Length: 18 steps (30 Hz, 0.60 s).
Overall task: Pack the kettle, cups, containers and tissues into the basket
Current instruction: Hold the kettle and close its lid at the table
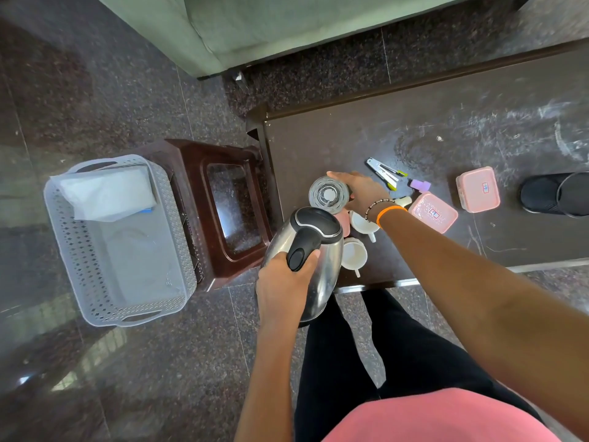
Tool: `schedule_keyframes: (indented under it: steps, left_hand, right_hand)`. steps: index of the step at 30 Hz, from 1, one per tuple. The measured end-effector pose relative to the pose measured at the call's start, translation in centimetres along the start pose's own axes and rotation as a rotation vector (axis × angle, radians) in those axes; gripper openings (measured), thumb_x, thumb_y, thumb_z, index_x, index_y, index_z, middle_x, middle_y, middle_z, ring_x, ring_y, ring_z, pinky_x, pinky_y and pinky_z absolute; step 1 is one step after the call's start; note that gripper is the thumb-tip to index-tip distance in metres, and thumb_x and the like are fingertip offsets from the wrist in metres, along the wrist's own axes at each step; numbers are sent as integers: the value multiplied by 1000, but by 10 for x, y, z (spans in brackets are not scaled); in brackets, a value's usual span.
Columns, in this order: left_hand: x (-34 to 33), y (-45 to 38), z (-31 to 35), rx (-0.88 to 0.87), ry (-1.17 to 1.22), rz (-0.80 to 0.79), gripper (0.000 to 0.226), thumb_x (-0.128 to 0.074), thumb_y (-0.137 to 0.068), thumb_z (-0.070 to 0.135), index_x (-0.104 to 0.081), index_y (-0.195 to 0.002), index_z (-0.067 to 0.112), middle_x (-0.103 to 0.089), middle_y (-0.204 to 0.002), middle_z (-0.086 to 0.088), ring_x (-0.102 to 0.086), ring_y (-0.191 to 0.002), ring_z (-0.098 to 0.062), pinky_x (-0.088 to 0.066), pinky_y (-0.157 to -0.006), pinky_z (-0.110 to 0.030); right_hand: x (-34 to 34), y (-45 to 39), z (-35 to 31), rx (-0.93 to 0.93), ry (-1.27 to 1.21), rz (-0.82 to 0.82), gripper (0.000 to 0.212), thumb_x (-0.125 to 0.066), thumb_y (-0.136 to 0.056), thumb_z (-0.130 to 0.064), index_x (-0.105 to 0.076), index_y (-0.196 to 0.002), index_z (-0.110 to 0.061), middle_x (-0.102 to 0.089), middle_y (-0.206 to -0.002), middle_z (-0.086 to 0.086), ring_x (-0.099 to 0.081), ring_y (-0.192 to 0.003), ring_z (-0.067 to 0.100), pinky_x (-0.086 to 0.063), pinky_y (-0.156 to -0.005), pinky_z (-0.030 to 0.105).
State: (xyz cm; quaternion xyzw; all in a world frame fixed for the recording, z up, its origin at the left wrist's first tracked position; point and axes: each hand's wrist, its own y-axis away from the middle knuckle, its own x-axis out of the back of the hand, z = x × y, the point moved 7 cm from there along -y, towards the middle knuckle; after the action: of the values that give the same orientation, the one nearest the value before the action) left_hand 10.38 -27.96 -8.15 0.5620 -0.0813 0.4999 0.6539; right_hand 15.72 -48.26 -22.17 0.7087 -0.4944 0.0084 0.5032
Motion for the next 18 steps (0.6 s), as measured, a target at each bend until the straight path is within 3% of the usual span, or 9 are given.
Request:
schedule_keyframes:
  steps: [11,18]
  left_hand:
    - [-2,0,5,-10,7,-12,42,-60,-76,58,-48,-57,22,-54,-54,7,-49,-51,-8,-31,-47,-23]
    - [1,0,5,7,11,-11,42,-59,-77,58,-50,-58,21,-55,-56,7,-49,-50,-7,-28,-46,-20]
  right_hand:
    - [-1,3,2,-33,39,11,64,-56,-84,-25,-29,-139,-43,-43,-141,10,-50,-122,38,-43,-102,53]
    - [1,4,0,-23,42,23,62,-57,-83,-28,-32,-138,-42,-51,-130,9,-55,-114,38,-46,-97,53]
